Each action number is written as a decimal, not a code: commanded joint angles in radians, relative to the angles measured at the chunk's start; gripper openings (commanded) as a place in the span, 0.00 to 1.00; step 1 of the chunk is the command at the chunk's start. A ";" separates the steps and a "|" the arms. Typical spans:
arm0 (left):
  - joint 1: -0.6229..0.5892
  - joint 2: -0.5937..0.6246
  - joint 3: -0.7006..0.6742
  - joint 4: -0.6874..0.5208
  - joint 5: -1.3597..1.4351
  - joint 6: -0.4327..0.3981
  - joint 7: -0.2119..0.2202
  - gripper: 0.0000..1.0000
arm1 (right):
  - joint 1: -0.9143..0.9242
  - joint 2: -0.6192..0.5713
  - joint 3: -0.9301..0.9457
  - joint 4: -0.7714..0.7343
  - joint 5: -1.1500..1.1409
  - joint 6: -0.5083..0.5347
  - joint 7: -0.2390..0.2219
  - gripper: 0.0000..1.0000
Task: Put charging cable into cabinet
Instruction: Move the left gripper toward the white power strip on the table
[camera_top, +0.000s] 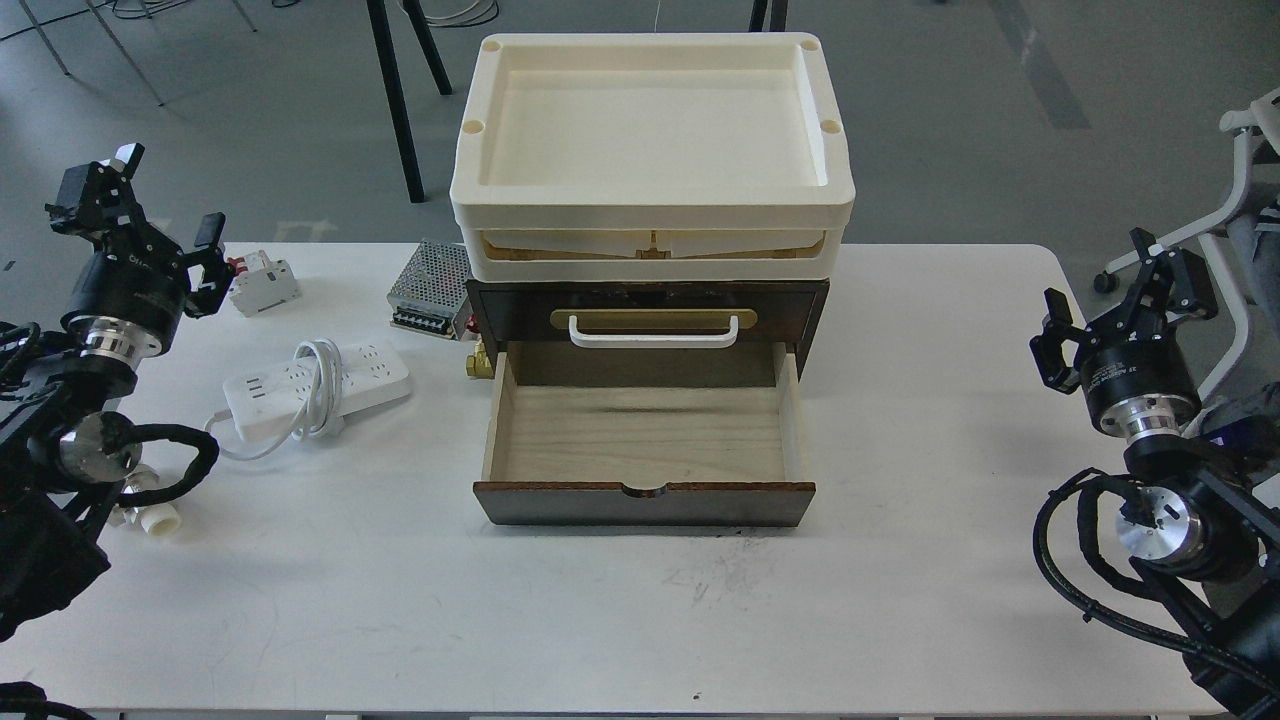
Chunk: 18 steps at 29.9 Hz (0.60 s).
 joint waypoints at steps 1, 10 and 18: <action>-0.004 0.007 0.001 0.002 0.012 0.012 0.000 1.00 | 0.000 0.000 -0.002 0.000 0.000 0.000 0.000 0.97; -0.004 0.017 0.003 0.003 0.014 -0.062 0.000 1.00 | 0.000 0.000 0.000 0.000 0.000 0.000 0.000 0.97; 0.000 0.094 0.032 -0.020 0.110 -0.109 0.000 0.93 | -0.001 0.000 0.001 0.002 0.000 0.000 0.000 0.97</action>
